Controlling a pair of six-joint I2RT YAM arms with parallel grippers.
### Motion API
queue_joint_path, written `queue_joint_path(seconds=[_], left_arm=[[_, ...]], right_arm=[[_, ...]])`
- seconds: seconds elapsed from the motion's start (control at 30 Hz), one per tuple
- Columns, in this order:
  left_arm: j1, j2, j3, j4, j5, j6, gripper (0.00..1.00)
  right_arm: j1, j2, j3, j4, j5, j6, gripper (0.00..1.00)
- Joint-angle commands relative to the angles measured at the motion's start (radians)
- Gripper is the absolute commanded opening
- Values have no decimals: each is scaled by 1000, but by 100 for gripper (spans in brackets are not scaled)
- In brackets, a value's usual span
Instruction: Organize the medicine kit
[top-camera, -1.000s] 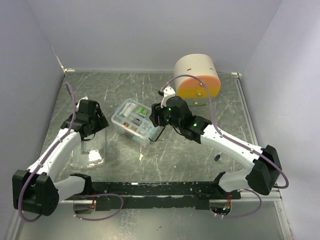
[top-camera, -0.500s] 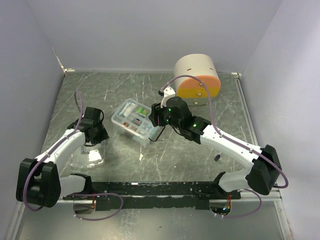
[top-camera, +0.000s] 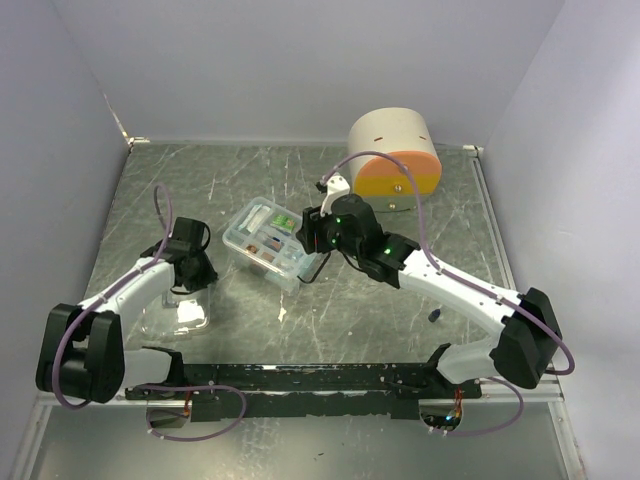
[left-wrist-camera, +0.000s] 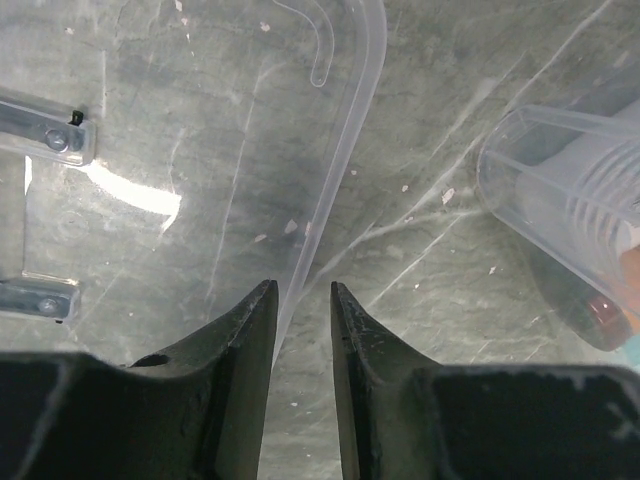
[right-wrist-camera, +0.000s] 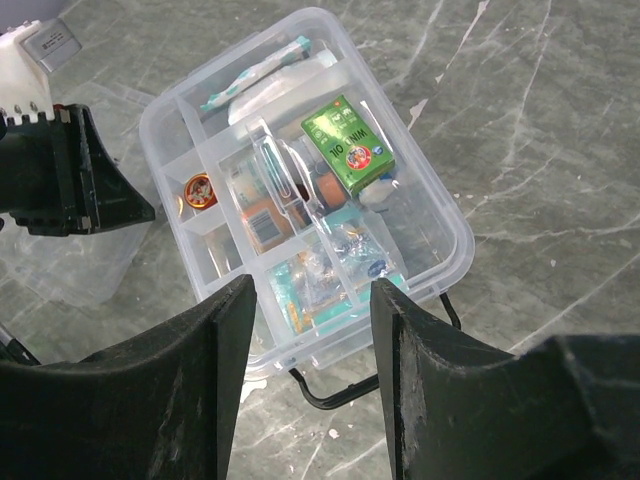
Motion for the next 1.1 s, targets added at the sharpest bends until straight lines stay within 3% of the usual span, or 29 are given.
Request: queue_joint_path(seconds=[0.0,0.17,0.5,0.63,0.87,1.07], left_arm=[[6,21,-15,53,7,-6,38],[4,39,-10,59,-7,-2,34],[-35,-111,13,48,-102,-20,7],[-36,-130,20,33,-123,-8,7],[-37,-63,5,53,-66,-15,26],[-43,7,21,59,-56,-6,35]], right_arm=[[-3,-24,-20,31,4,14,50],[-3,-35,-26,28,6,18,49],[-3,-68,-35,41,-26,7,49],[-4,-73,-36,42,-29,8,49],[-4,-70,-35,40,-32,14,49],[-4,-73,-35,36,-29,12,49]])
